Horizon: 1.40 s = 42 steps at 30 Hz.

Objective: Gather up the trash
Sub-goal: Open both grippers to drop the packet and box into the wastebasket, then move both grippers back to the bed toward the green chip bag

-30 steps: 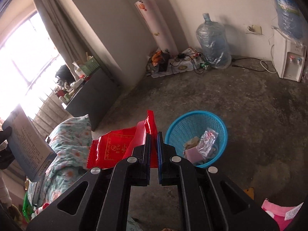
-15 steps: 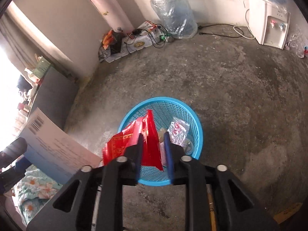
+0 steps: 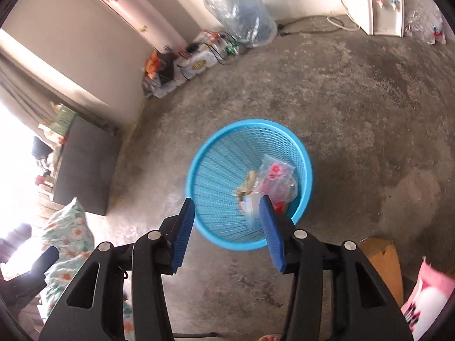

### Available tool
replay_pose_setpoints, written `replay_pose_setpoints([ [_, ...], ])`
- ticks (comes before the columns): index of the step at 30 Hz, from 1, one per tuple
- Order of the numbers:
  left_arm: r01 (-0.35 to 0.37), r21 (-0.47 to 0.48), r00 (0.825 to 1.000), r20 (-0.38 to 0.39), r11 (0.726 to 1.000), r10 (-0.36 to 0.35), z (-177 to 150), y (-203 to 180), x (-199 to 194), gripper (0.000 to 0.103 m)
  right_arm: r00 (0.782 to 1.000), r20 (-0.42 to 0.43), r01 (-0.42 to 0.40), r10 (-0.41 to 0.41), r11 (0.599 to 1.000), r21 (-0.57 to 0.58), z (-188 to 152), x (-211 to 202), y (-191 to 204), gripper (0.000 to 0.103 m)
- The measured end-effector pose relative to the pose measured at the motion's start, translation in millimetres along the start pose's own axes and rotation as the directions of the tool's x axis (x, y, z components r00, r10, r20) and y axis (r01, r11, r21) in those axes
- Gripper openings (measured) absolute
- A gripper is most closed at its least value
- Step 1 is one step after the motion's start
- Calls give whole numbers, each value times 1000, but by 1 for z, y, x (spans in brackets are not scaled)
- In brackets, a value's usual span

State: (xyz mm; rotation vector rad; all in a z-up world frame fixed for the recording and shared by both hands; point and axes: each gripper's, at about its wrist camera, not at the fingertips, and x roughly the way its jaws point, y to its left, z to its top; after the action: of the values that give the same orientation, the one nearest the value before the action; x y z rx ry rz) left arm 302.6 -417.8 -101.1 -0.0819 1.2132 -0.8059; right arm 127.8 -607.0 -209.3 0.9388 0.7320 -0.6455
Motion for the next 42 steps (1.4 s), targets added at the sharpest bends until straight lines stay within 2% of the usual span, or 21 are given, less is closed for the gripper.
replay_pose_setpoints([
  [6, 18, 19, 1000, 0, 1000, -18, -28, 17, -100, 66, 996, 70, -40, 47, 994, -101, -45, -72, 41, 62],
  [13, -13, 46, 992, 124, 999, 8, -79, 40, -216, 67, 990, 67, -106, 124, 967, -234, -79, -121, 81, 67],
  [17, 7, -11, 984, 177, 1000, -5, -114, 63, -264, 68, 985, 64, -135, 159, 951, -276, -90, -135, 102, 67],
  [20, 14, -73, 971, 239, 997, 3, -143, 86, -294, 68, 981, 57, -158, 186, 933, -324, -100, -143, 119, 67],
  [26, 17, -211, 947, 316, 977, 51, -192, 123, -324, 69, 978, 22, -185, 209, 905, -383, -120, -154, 144, 67],
  [31, -6, -264, 944, 316, 965, 92, -211, 140, -332, 69, 974, 41, -185, 222, 889, -419, -129, -170, 160, 69],
  [36, -19, -250, 928, 357, 968, 110, -215, 143, -345, 69, 970, 77, -167, 229, 865, -473, -141, -191, 176, 80],
  [42, -30, -217, 905, 409, 976, 119, -225, 145, -363, 69, 965, 120, -135, 234, 831, -539, -159, -216, 198, 87],
])
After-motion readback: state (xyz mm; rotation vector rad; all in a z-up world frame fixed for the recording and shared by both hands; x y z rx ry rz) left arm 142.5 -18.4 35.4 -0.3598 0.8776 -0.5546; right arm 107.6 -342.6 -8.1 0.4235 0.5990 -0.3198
